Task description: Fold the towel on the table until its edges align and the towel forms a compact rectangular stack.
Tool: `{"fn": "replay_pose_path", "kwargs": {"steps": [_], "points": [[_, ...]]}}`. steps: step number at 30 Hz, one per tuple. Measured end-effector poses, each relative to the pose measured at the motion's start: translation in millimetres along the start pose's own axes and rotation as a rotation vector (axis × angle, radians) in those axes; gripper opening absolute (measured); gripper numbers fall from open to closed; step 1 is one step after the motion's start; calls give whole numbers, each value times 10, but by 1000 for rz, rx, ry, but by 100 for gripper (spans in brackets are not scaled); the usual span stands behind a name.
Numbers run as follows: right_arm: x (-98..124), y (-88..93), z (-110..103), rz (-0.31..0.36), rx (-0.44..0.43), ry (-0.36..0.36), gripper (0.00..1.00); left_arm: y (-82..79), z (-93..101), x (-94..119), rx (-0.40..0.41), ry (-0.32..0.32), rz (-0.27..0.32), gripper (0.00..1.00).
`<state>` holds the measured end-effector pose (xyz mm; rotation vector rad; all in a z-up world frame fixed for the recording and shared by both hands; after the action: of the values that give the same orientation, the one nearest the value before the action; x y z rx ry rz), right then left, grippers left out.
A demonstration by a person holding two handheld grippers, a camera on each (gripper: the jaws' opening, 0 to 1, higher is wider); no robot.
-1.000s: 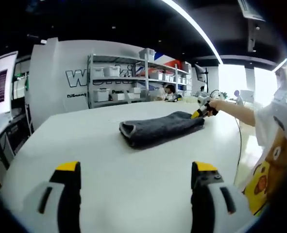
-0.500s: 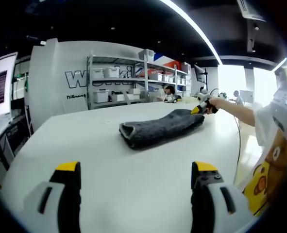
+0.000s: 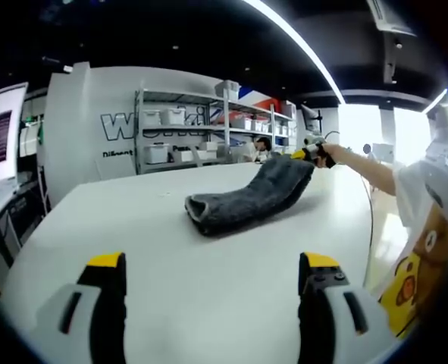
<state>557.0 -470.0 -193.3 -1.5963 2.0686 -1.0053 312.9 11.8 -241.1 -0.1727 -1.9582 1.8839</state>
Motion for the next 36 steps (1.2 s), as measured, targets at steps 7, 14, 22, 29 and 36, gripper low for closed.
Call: {"fn": "replay_pose_path", "kwargs": {"steps": [7, 14, 22, 29, 36], "points": [[-205, -181, -199, -17, 50, -35, 8, 12, -28, 32, 5, 4, 10, 99], [-488, -264, -389, -46, 84, -51, 8, 18, -44, 40, 9, 7, 17, 99], [-883, -298, -536, -108, 119, -41, 8, 33, -74, 77, 12, 6, 23, 99], [-1090, -295, -592, -143, 137, -33, 8, 40, -100, 112, 14, -2, 29, 99], [-1297, -292, -654, -184, 162, -22, 8, 54, -102, 125, 17, -2, 34, 99]]}}
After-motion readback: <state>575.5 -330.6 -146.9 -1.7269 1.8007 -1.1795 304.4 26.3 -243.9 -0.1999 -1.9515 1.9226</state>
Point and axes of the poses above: the point that each gripper's makers call its tool centre point, and the gripper's own axes: x roughly backward along the fingers, z roughly to its right, y roughly out of its underside, the point moved 10 cm from there along x, roughly backward along the fingers, and after that the axes turned 2 degrees about x, right-handed, at the moved point
